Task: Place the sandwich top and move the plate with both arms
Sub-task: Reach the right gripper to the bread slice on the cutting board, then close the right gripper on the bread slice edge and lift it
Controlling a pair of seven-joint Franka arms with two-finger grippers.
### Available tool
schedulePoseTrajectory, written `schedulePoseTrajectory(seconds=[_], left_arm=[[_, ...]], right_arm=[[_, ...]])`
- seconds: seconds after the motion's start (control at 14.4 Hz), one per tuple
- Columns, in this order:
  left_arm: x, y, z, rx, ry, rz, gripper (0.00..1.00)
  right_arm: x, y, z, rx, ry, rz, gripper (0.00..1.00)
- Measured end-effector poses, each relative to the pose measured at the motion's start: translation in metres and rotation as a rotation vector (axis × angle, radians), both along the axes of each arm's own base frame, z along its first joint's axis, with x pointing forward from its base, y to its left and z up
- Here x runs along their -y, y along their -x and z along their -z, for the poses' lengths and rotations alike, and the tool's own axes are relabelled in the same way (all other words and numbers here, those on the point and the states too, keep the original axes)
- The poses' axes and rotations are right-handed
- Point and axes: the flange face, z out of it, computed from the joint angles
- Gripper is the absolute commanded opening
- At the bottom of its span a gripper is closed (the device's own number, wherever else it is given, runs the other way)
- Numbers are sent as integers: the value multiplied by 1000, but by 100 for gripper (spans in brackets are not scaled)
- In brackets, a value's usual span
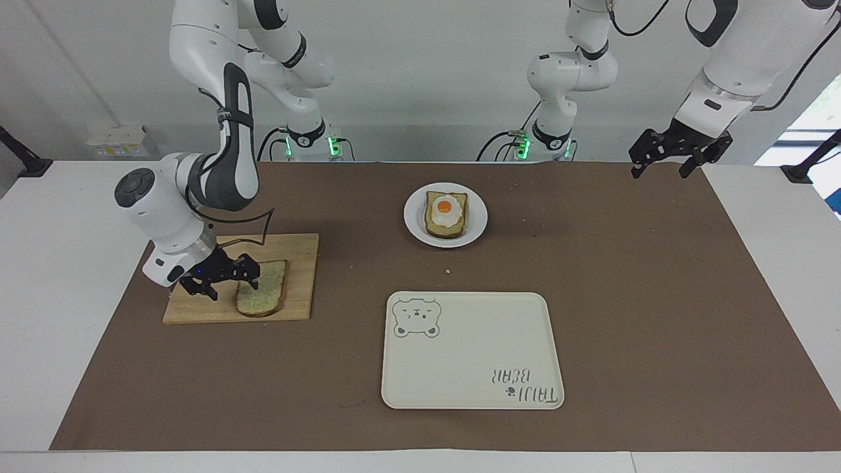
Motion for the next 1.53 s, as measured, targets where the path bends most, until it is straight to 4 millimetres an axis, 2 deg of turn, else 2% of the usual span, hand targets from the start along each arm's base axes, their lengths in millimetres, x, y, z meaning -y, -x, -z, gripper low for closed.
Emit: schedulePoseTrajectory(seconds=[0.49, 0.76, 0.83, 0.9, 0.97, 1.04, 1.53], left_arm=[[0, 0, 0, 0, 0, 0, 100], [0, 0, 0, 0, 0, 0, 100], [0, 0, 0, 0, 0, 0, 100], [0, 0, 0, 0, 0, 0, 100], [0, 0, 0, 0, 0, 0, 100], [0, 0, 0, 0, 0, 0, 100], [0, 0, 0, 0, 0, 0, 100]], right_arm=[[10, 6, 19, -20, -49, 53, 53], [11, 5, 22, -14, -48, 56, 48], [11, 5, 23, -14, -47, 56, 42], [11, 4, 23, -13, -47, 56, 31], [10, 4, 24, -13, -49, 57, 9], [10, 4, 24, -13, -50, 56, 0], [14, 4, 21, -7, -55, 70, 0]])
